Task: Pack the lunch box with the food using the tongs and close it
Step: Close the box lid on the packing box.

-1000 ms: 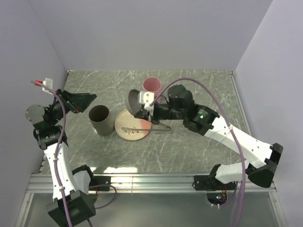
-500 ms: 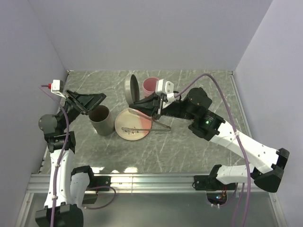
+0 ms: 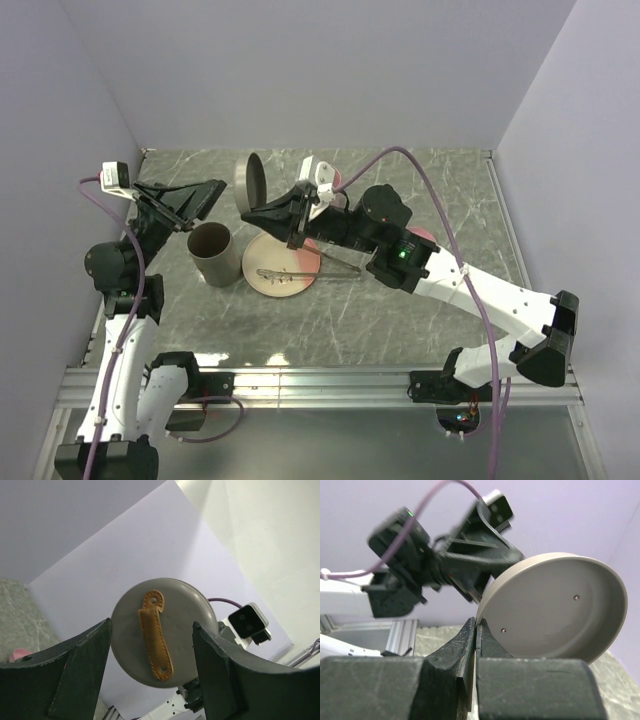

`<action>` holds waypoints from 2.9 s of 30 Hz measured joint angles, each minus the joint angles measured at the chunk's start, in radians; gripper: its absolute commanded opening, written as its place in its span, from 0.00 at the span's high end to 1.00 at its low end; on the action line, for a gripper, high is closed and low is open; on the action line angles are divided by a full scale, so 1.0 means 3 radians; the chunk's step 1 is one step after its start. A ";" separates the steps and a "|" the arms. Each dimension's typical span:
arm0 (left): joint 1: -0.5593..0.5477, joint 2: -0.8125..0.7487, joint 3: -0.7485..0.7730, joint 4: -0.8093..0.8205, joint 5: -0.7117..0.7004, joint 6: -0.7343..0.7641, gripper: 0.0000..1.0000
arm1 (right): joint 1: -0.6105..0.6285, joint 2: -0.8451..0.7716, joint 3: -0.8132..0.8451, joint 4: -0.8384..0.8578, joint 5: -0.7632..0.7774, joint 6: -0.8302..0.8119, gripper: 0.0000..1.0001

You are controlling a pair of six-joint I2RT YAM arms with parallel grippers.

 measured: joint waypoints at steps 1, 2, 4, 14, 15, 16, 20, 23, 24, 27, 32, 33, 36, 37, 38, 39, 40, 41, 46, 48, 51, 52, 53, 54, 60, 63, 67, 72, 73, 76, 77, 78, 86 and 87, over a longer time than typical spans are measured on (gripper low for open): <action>-0.0028 0.0015 0.0000 0.0010 -0.0025 -0.0014 0.29 | 0.0025 0.0009 0.0013 0.0025 0.0025 0.0001 1.00; -0.0051 0.0029 0.0000 0.0010 -0.0056 -0.0024 0.31 | 0.0050 0.0015 0.0017 0.0051 0.0042 0.0001 1.00; -0.0065 0.0060 0.0000 0.0001 -0.0100 -0.0051 0.32 | 0.0109 0.0024 0.0017 0.0093 0.0079 0.0001 1.00; -0.0114 0.0070 0.0003 -0.0006 -0.0188 -0.0187 0.40 | 0.0195 0.0209 0.0224 0.0123 0.0183 0.0022 1.00; -0.0121 0.0061 0.0004 -0.0005 -0.0188 -0.0189 0.41 | 0.0195 0.0214 0.0228 0.0125 0.0183 0.0027 1.00; -0.0125 0.0055 0.0006 0.0000 -0.0188 -0.0193 0.41 | 0.0195 0.0217 0.0228 0.0125 0.0184 0.0031 1.00; -0.0134 0.0032 0.0043 0.0024 -0.0189 -0.0242 0.41 | 0.0197 0.0251 0.0229 0.0172 0.0183 0.0067 1.00; -0.0145 0.0023 0.0051 0.0047 -0.0189 -0.0270 0.43 | 0.0198 0.0289 0.0249 0.0181 0.0183 0.0095 1.00; -0.0145 0.0019 0.0051 0.0047 -0.0192 -0.0273 0.43 | 0.0201 0.0306 0.0271 0.0183 0.0183 0.0104 1.00; -0.0145 0.0018 0.0051 0.0050 -0.0211 -0.0291 0.46 | 0.0205 0.0361 0.0348 0.0200 0.0186 0.0114 1.00; -0.0145 0.0018 0.0051 0.0064 -0.0215 -0.0346 0.49 | 0.0223 0.0401 0.0445 0.0217 0.0195 0.0120 1.00; -0.0145 0.0018 0.0051 0.0071 -0.0215 -0.0351 0.50 | 0.0228 0.0403 0.0450 0.0228 0.0192 0.0120 1.00; -0.0145 0.0018 0.0051 0.0092 -0.0215 -0.0378 0.58 | 0.0240 0.0406 0.0451 0.0239 0.0188 0.0135 1.00; -0.0145 0.0018 0.0051 0.0098 -0.0215 -0.0394 0.76 | 0.0240 0.0407 0.0451 0.0240 0.0186 0.0155 1.00; -0.0145 0.0018 0.0051 0.0098 -0.0215 -0.0436 0.79 | 0.0242 0.0408 0.0451 0.0240 0.0182 0.0174 1.00; -0.0148 0.0017 0.0052 0.0113 -0.0216 -0.0440 0.80 | 0.0240 0.0409 0.0451 0.0234 0.0181 0.0187 1.00; -0.0148 0.0015 0.0056 0.0118 -0.0216 -0.0450 0.81 | 0.0240 0.0413 0.0451 0.0242 0.0181 0.0200 1.00; -0.0148 0.0014 0.0056 0.0121 -0.0215 -0.0456 0.84 | 0.0240 0.0415 0.0451 0.0244 0.0182 0.0203 1.00; -0.0148 0.0013 0.0056 0.0137 -0.0214 -0.0496 0.99 | 0.0240 0.0415 0.0451 0.0244 0.0184 0.0206 0.93; -0.0148 0.0013 0.0056 0.0144 -0.0210 -0.0483 0.99 | 0.0240 0.0415 0.0453 0.0240 0.0187 0.0233 0.72; -0.0144 0.0013 0.0056 0.0145 -0.0160 -0.0376 0.99 | 0.0245 0.0415 0.0453 0.0209 0.0197 0.0230 0.49; -0.0126 0.0013 0.0056 0.0140 -0.0132 -0.0310 0.99 | 0.0247 0.0412 0.0451 0.0187 0.0210 0.0220 0.42; -0.0107 0.0013 0.0056 0.0122 -0.0095 -0.0234 0.99 | 0.0247 0.0404 0.0448 0.0161 0.0225 0.0215 0.39; -0.0080 0.0011 0.0069 0.0055 -0.0041 -0.0121 0.99 | 0.0247 0.0393 0.0441 0.0136 0.0245 0.0212 0.35; 0.0090 0.0095 0.0645 -0.1186 0.0231 0.1155 1.00 | 0.0153 0.0121 0.0262 -0.0174 0.0348 0.0132 0.17; 0.0106 0.0233 0.1165 -0.2005 0.0198 0.2088 1.00 | 0.0041 -0.0046 0.0248 -0.0430 0.0392 0.0079 0.13; 0.0109 0.0450 0.1706 -0.3025 -0.0043 0.3338 1.00 | -0.0238 -0.0219 0.0251 -0.0875 0.0404 0.0076 0.08; 0.0113 0.0637 0.1806 -0.3852 -0.0422 0.4458 1.00 | -0.0632 -0.0259 0.0201 -0.1489 0.0415 0.0010 0.03; 0.0116 0.0697 0.1804 -0.3972 -0.0488 0.4630 1.00 | -0.0704 -0.0282 0.0127 -0.1572 0.0403 -0.0025 0.02; 0.0116 0.0856 0.1750 -0.4211 -0.0656 0.5043 1.00 | -0.0964 -0.0374 -0.0117 -0.1901 0.0313 -0.0167 0.02; 0.0116 0.0885 0.1712 -0.4269 -0.0696 0.5145 1.00 | -0.1036 -0.0393 -0.0168 -0.1987 0.0290 -0.0198 0.02; 0.0116 0.0904 0.1665 -0.4306 -0.0722 0.5230 1.00 | -0.1152 -0.0409 -0.0224 -0.2093 0.0256 -0.0240 0.02; 0.0116 0.0965 0.1328 -0.4376 -0.0867 0.5650 1.00 | -0.1932 -0.0511 -0.0556 -0.2501 0.0088 -0.0366 0.02; 0.0116 0.0993 0.1307 -0.4373 -0.0884 0.5685 1.00 | -0.1968 -0.0537 -0.0570 -0.2516 0.0076 -0.0375 0.02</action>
